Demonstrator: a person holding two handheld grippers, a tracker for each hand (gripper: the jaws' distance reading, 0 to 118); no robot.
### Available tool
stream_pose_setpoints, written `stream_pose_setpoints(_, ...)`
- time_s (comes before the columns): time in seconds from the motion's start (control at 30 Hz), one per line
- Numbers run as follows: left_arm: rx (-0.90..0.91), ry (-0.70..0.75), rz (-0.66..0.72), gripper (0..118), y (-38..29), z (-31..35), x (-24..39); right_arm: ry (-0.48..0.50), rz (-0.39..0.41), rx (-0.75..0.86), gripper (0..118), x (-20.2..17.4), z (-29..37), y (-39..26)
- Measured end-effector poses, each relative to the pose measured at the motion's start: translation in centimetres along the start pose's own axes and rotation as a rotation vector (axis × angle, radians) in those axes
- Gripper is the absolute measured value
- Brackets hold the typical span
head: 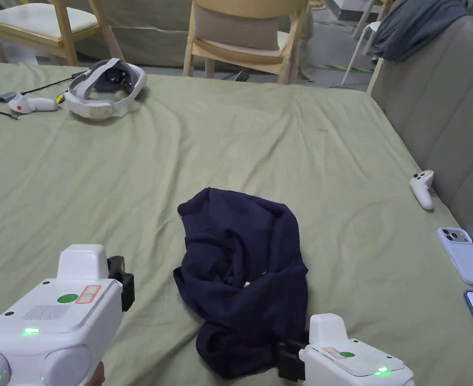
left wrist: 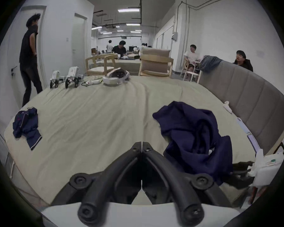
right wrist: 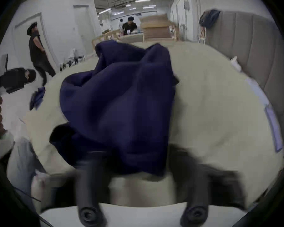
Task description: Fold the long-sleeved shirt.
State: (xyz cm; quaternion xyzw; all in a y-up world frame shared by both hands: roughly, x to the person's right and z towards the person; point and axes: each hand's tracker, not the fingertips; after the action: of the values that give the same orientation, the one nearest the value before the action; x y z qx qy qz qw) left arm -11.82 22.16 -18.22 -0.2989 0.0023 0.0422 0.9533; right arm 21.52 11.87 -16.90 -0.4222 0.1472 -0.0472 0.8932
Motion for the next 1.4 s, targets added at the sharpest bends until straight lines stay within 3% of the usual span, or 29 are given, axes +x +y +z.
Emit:
stream_pose_setpoints(0.03, -0.009, 0.001, -0.003, 3, -0.1, -0.5, -0.1, 0.046, -0.038, -0.004, 2, 0.2, 0.1, 0.1)
stream_pose_setpoints(0.1, -0.032, -0.007, -0.005, 7, 0.3, -1.9, -0.3, 0.029, -0.005, 0.069, 2, -0.3, 1.1, 0.3)
stream_pose_setpoints(0.13, -0.053, -0.023, 0.006, 21, 0.7, -2.9, -0.4, 0.030, -0.004, 0.060, 2, -0.1, 1.4, 0.8)
stream_pose_setpoints(0.2, -0.101, -0.069, 0.018, 80, 2.2, -5.5, -0.1, 0.036, -0.004, 0.082, 2, 0.5, 1.9, 1.4)
stream_pose_setpoints(0.23, -0.126, -0.063, -0.023, 104, 3.3, -7.3, 0.5, 0.039, -0.002, 0.090, 2, 0.8, 2.1, 1.8)
stream_pose_setpoints(0.3, -0.067, -0.113, -0.032, 108, 5.6, -10.5, 1.2, 0.027, -0.008, 0.101, 2, 1.5, 2.2, 2.4)
stream_pose_setpoints(0.37, -0.145, -0.148, 0.056, 111, 8.3, -15.0, 2.0, 0.024, -0.024, 0.115, 2, 2.2, 2.3, 2.9)
stream_pose_setpoints(0.47, -0.280, -0.213, 0.180, 109, 12.2, -21.9, 3.5, 0.024, -0.044, 0.127, 2, 3.2, 2.4, 3.4)
stream_pose_setpoints(0.57, -0.425, -0.292, 0.208, 97, 13.8, -27.1, 5.6, 0.036, -0.047, 0.119, 2, 3.6, 2.0, 3.7)
stream_pose_setpoints(0.63, -0.502, -0.339, 0.299, 95, 13.6, -29.3, 6.6, 0.036, -0.044, 0.116, 2, 3.7, 1.7, 3.9)
stream_pose_setpoints(0.73, -0.602, -0.311, 0.351, 71, 12.6, -31.2, 7.0, 0.041, -0.061, 0.114, 2, 3.9, 1.6, 3.8)
stream_pose_setpoints(0.8, -0.611, -0.315, 0.269, 33, 12.4, -31.3, 7.2, 0.046, -0.066, 0.115, 2, 4.1, 1.6, 3.7)
stream_pose_setpoints(0.83, -0.595, -0.305, 0.266, 24, 12.4, -31.3, 7.2, 0.048, -0.068, 0.115, 2, 4.1, 1.6, 3.7)
stream_pose_setpoints(0.87, -0.601, -0.289, 0.264, 24, 12.4, -31.5, 7.0, 0.053, -0.072, 0.113, 2, 4.2, 1.6, 3.7)
stream_pose_setpoints(0.9, -0.593, -0.291, 0.323, 15, 12.3, -31.5, 6.5, 0.059, -0.079, 0.113, 2, 4.3, 1.5, 3.7)
stream_pose_setpoints(0.93, -0.615, -0.321, 0.379, 12, 12.2, -31.5, 6.2, 0.061, -0.083, 0.114, 2, 4.3, 1.4, 3.7)
stream_pose_setpoints(1.07, -0.529, -0.354, 0.335, 7, 12.7, -30.2, 6.0, 0.065, -0.115, 0.132, 2, 4.4, 1.7, 3.9)
stream_pose_setpoints(1.17, -0.425, -0.385, 0.375, 5, 13.9, -28.1, 4.3, 0.070, -0.134, 0.169, 2, 4.6, 2.6, 3.8)
stream_pose_setpoints(1.4, -0.202, -0.450, 0.368, 5, 18.0, -19.6, 0.7, 0.098, -0.144, 0.290, 1, 4.5, 6.3, 6.1)
